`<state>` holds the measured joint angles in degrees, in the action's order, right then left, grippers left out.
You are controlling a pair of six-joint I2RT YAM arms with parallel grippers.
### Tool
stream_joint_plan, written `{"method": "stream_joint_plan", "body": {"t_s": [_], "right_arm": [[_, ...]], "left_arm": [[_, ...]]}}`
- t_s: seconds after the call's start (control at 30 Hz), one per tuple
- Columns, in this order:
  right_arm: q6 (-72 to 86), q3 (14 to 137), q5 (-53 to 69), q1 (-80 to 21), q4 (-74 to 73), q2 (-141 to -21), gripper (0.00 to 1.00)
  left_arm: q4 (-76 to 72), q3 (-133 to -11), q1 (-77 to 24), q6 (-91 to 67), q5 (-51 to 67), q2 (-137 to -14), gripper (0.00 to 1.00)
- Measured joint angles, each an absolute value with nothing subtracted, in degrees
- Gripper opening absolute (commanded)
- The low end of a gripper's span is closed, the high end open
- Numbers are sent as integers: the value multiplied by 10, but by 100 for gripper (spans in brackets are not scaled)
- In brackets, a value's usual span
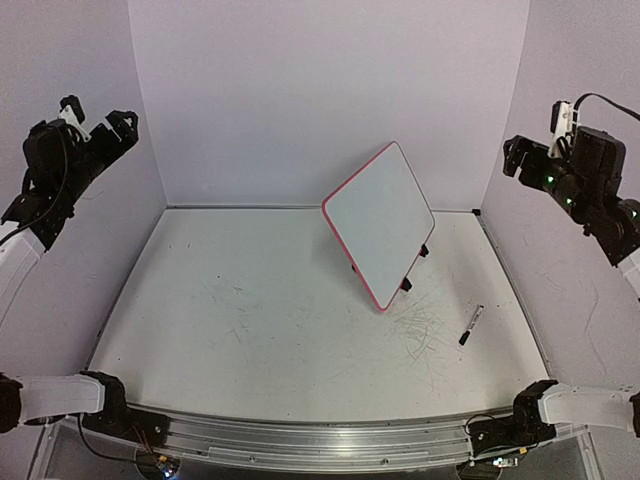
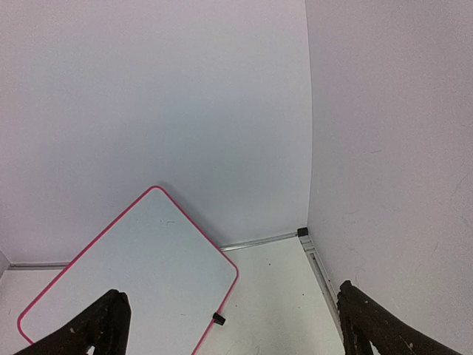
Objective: Write a sentence on the whiteboard
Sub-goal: Move the whiteboard to the center of the board.
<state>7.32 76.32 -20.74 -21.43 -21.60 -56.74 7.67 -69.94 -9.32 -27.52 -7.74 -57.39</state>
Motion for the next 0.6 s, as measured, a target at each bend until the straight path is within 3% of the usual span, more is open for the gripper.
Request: {"method": "stream_joint_plan", "body": {"t_s": [0.27,0.43,0.6], "right_arm": [[75,718,-157,-213,-227,-620,98],[79,664,-76,-184,-222,-709,88],[107,574,71,-87,-190,-777,81]], "left_arm": [[115,-715,-93,-275,-4,-654,99],[134,-715,-93,-275,43,-695,99],[142,-703,-93,-275,85,-712,99]]}}
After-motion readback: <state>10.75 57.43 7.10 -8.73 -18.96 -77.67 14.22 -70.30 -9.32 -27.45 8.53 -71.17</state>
